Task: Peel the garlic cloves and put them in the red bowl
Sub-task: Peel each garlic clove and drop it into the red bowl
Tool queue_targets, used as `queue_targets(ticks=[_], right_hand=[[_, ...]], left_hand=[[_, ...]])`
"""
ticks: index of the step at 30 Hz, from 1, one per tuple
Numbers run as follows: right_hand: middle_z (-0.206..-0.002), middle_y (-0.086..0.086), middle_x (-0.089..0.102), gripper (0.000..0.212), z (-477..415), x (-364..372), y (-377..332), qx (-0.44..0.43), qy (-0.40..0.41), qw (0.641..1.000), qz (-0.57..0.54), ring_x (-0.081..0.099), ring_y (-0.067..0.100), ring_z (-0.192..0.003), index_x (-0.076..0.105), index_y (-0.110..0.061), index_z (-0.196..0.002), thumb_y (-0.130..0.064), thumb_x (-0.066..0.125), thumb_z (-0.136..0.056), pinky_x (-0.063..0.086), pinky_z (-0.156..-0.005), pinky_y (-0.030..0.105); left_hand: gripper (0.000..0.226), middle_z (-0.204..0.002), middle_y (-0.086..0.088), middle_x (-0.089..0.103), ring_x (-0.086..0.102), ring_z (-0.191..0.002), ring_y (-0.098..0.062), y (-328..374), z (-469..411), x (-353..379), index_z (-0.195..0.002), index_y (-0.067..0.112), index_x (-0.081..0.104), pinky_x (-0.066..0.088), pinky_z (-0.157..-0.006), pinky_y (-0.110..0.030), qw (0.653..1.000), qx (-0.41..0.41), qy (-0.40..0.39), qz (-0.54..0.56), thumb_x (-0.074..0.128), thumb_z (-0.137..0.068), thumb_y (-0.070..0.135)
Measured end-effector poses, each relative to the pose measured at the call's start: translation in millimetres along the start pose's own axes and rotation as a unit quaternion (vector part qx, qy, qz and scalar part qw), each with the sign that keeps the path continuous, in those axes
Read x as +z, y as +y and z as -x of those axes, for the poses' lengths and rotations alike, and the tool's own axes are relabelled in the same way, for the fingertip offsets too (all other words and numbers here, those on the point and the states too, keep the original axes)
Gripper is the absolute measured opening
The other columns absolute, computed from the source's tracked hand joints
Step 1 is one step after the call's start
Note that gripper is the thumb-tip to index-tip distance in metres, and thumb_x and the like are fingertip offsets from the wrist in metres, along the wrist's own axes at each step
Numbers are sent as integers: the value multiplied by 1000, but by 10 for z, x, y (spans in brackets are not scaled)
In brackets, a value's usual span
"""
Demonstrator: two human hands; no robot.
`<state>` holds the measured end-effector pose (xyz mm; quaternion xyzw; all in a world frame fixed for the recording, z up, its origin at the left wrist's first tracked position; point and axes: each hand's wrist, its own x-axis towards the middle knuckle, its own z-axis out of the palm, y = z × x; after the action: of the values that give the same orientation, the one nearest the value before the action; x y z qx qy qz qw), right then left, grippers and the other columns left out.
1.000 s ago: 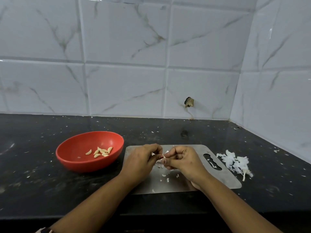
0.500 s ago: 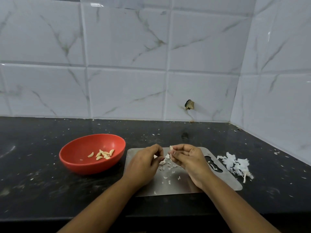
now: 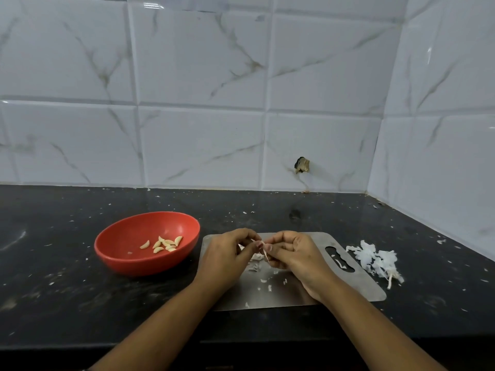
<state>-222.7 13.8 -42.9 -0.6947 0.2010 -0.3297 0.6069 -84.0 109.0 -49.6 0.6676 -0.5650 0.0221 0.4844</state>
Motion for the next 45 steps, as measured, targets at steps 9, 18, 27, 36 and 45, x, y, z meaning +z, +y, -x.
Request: queue_targets(ticks=[9,18,27,36,45], right_hand=[[-84,6,72,7,-5,17,45,-44,-2,996,72,67,13,-70,66,-8,-95,-6,60,-94,53,-66,23],[-77,5,69,8,-11,27,58,-73,7,993,91,64,10,-67,65,-8,-93,-3,60,-93,52,-65,22],[-75,2,71,9,-24,20,63,-72,6,995,65,65,11,-68,67,-11,-92,-4,61,-93,51,-65,23],[-75,-1,70,11,-13,11,40,-51,-19,998,36,64,7,-68,70,-14,-96,-7,61,-93,50,-66,21],[-72,0,69,9,-25,10,60,-52,7,997,58,65,10,-69,69,-8,-90,-11,75,-83,52,-65,21]], left_hand=[[14,-78,15,70,61,-66,2,26,8,6,-92,25,74,50,-66,-20,999,-16,-21,-20,62,-90,17],[6,-72,7,71,62,-60,3,102,7,-19,-86,15,75,46,-54,-12,994,-66,-25,81,69,-85,16],[11,-72,3,72,58,-50,1,120,15,-40,-84,16,72,47,-50,-16,989,-90,-30,112,65,-88,9],[11,-68,11,68,60,-57,1,81,19,-4,-81,24,72,52,-58,-22,998,-60,3,33,68,-85,15],[9,-66,13,66,59,-60,2,75,16,0,-79,26,72,44,-57,-13,999,-35,10,7,68,-84,18]])
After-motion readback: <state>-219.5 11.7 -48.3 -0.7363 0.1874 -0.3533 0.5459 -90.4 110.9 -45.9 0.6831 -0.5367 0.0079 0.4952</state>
